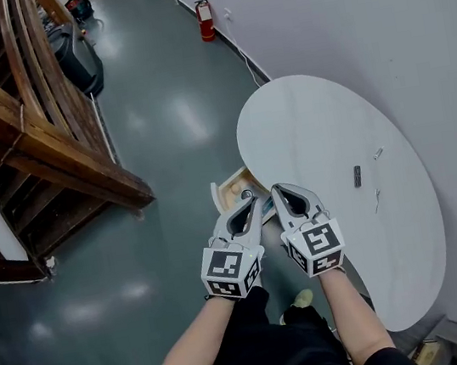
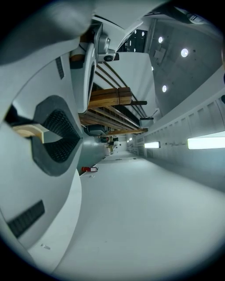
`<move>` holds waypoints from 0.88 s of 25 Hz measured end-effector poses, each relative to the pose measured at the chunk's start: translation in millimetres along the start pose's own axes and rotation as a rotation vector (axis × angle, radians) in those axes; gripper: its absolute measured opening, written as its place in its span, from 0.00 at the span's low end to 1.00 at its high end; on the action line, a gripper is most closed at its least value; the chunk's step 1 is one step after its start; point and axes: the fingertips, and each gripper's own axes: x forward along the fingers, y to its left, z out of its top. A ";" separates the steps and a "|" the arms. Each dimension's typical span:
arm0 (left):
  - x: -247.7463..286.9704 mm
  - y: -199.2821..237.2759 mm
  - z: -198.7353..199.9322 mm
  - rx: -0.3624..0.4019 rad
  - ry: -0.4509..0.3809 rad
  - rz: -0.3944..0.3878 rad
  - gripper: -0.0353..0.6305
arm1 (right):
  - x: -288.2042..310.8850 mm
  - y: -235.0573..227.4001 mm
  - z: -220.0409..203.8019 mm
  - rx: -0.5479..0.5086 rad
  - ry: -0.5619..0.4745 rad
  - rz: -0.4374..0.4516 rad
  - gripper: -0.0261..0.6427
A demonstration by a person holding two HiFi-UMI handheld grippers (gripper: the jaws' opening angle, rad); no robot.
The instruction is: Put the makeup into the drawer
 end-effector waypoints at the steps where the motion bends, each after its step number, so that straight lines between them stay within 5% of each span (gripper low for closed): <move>1: -2.1 -2.2 6.6 0.000 -0.008 -0.001 0.07 | -5.0 -0.8 6.6 -0.003 -0.010 -0.003 0.06; 22: -25.2 -72.0 74.8 0.060 -0.117 -0.056 0.07 | -83.3 -1.6 77.2 -0.072 -0.139 -0.041 0.06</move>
